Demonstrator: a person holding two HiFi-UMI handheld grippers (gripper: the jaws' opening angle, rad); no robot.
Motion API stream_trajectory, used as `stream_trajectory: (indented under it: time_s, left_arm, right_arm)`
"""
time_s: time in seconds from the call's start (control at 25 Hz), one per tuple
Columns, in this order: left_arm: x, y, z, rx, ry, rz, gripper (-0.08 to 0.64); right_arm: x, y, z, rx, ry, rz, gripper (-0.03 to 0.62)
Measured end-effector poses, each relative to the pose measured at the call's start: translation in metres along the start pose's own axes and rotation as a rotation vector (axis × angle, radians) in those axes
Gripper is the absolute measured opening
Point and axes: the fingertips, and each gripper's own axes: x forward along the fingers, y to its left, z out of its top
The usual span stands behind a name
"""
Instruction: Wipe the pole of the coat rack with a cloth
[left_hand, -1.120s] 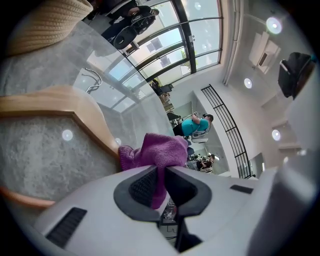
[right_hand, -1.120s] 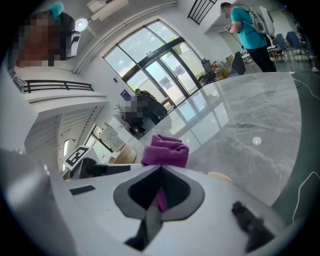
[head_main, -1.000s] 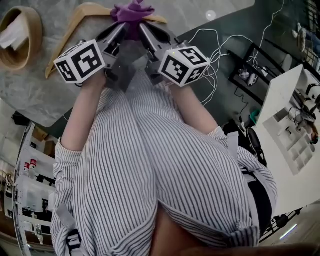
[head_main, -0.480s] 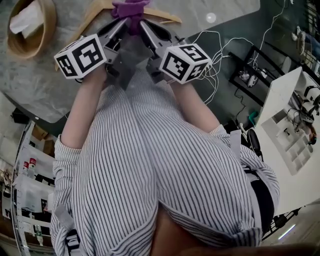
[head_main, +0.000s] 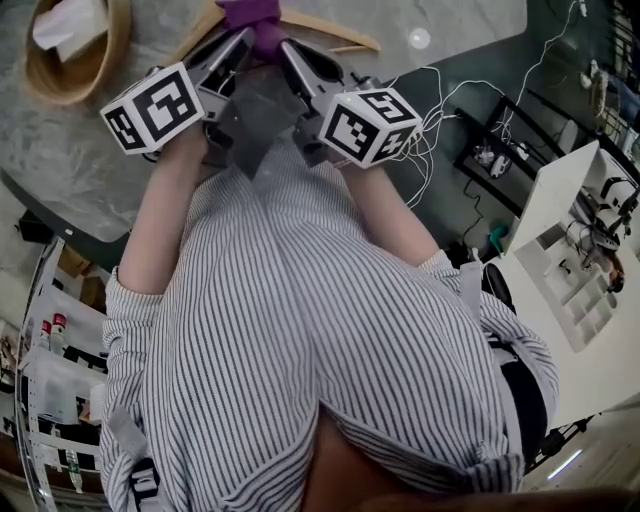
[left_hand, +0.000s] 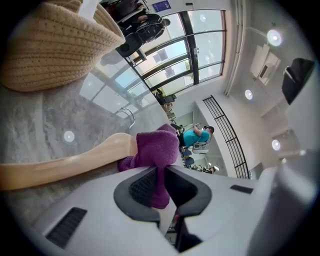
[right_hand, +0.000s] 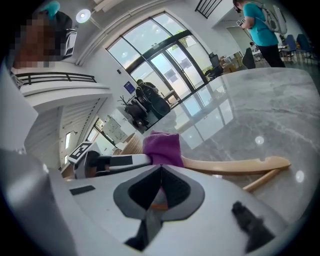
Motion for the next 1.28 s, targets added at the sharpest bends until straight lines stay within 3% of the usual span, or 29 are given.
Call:
stream_trajectory:
  time_s: [1.28]
  left_arm:
    - [-0.029, 0.031, 0.014, -0.085, -0.075, 0.039, 0.051]
  right_arm:
    - [0.028, 0.020, 0.001, -0.037, 0.058, 0.047, 0.015]
